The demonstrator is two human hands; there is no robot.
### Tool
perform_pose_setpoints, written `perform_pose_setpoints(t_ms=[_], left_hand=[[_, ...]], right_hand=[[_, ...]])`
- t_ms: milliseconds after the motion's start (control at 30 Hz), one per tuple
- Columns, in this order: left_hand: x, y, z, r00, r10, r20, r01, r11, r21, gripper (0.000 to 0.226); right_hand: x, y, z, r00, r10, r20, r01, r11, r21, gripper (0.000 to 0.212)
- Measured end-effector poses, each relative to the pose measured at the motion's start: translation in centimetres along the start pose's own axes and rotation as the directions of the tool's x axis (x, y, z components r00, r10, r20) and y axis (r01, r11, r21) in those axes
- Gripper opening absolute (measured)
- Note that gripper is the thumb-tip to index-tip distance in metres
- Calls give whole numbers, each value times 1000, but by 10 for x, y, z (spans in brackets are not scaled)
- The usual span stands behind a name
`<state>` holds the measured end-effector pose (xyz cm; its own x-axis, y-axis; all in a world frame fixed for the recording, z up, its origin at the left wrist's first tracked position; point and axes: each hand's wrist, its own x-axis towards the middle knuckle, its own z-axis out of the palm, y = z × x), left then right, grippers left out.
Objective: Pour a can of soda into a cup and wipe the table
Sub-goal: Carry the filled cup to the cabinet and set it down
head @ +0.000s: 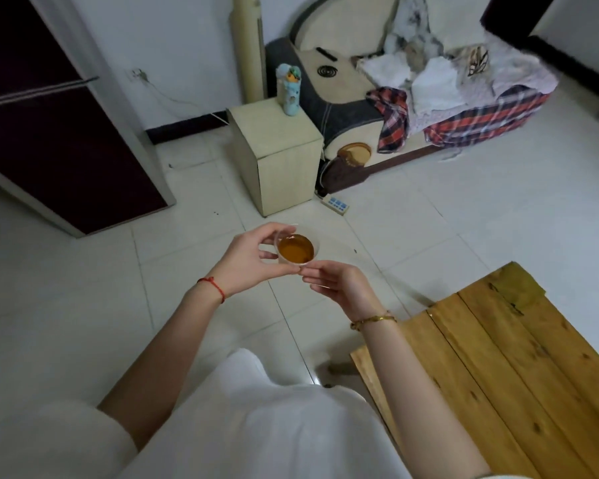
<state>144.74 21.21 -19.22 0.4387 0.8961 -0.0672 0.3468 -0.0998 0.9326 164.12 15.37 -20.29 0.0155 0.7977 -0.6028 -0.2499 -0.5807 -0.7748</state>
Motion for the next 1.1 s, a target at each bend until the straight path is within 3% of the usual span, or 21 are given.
perform_pose_setpoints(t_ms=[433,900,1100], left_hand=[[90,-45,-124,990,-69,-126,69,998,-2,65],[281,-68,-237,957,-37,-287,72,991,114,68],[359,-85,-289,949,-82,-304,106,992,61,65]], right_hand=[[135,-73,97,994,31,107,-21,995,-93,40],[335,-227,154,969,50,242,-4,982,-188,40],[415,-281,188,968,80,236,-33,979,-199,41]])
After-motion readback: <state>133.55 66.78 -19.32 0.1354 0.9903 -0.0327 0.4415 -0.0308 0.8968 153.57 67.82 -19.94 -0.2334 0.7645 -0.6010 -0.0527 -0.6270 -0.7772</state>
